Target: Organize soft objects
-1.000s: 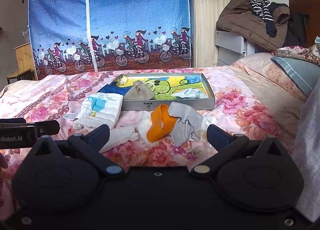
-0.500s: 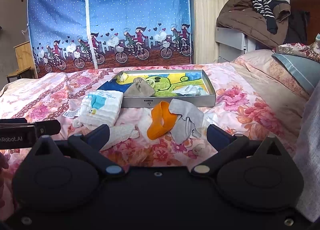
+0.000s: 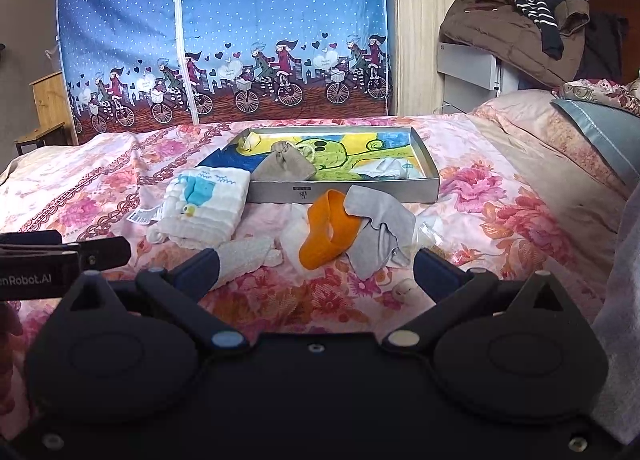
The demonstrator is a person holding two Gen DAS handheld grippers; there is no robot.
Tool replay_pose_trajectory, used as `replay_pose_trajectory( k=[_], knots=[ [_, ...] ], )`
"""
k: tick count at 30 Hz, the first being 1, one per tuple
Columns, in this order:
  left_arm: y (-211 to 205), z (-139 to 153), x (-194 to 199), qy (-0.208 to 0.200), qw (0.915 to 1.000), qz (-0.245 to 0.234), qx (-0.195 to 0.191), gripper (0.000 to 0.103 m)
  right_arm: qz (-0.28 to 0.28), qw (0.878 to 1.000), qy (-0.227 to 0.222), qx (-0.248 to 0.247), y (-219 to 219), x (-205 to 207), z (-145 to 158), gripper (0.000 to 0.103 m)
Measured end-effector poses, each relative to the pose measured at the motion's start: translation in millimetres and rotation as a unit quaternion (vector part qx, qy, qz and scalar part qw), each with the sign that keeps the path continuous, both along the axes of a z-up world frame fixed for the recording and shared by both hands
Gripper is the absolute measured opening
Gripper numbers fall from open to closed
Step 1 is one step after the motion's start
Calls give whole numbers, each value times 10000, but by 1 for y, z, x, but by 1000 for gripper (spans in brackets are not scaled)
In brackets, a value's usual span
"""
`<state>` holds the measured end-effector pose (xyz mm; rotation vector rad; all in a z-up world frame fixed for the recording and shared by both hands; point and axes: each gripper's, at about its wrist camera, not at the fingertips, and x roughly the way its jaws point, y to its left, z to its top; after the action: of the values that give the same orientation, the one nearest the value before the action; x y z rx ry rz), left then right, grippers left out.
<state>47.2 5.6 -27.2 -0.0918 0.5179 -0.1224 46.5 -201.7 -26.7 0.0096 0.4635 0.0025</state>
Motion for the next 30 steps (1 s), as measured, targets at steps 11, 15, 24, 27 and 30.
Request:
replay_pose_trajectory(
  k=[11, 15, 24, 27, 30],
  knots=[
    [-3, -8, 13, 158, 9998, -32, 128, 102, -6, 9995, 265, 178, -6, 12, -1, 103],
    [-1, -16, 28, 442, 9989, -101, -100, 102, 104, 9978, 443, 480, -16, 27, -1, 103],
    [1, -40, 75, 1049, 9888, -490, -944, 99, 568, 9950, 713, 417, -18, 78, -16, 102],
    [2, -48, 90, 1324, 9811, -637, -1259, 91, 725, 9922, 844, 555, -21, 96, -23, 96],
    [6, -59, 102, 1653, 9693, -718, -1673, 87, 782, 9877, 1023, 891, -31, 111, -31, 85]
  ],
)
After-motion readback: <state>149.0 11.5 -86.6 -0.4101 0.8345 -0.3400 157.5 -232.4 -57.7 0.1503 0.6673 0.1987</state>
